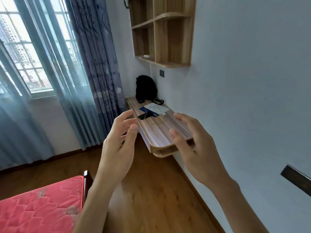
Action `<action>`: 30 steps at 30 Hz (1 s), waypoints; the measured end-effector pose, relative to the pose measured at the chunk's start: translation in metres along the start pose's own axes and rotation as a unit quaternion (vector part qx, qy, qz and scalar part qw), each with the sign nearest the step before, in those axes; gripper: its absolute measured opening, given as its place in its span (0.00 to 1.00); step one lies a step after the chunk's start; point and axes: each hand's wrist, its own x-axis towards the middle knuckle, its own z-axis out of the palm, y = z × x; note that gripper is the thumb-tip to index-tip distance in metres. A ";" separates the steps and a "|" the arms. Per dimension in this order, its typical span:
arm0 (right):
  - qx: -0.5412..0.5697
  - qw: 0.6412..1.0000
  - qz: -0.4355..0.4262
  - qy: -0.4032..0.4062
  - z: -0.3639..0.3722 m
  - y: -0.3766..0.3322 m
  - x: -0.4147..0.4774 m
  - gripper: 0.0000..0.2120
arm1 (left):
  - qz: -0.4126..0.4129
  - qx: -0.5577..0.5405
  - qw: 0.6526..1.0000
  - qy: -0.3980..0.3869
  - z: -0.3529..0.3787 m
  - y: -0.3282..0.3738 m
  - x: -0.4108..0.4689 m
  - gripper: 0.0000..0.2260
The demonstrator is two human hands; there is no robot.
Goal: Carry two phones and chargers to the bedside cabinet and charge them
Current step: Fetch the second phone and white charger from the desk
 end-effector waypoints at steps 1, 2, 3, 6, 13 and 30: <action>-0.005 1.000 -0.003 -0.002 0.011 0.005 0.015 0.22 | -0.001 0.003 1.000 0.003 -0.004 -0.011 0.012 0.17; -0.013 1.000 -0.006 -0.003 0.021 0.010 0.029 0.23 | -0.003 0.006 1.000 0.006 -0.008 -0.022 0.023 0.17; -0.019 1.000 -0.010 -0.004 0.032 0.017 0.043 0.23 | -0.008 0.007 1.000 0.009 -0.012 -0.034 0.034 0.18; -0.027 0.999 -0.016 -0.016 0.066 0.041 0.082 0.22 | -0.029 0.009 0.999 0.020 -0.020 -0.073 0.071 0.18; -0.025 0.999 -0.006 -0.029 0.134 0.112 0.184 0.23 | -0.044 0.037 0.998 0.013 -0.013 -0.158 0.178 0.18; -0.018 1.000 -0.010 -0.023 0.263 0.220 0.450 0.20 | -0.066 0.003 0.998 0.025 -0.010 -0.317 0.451 0.18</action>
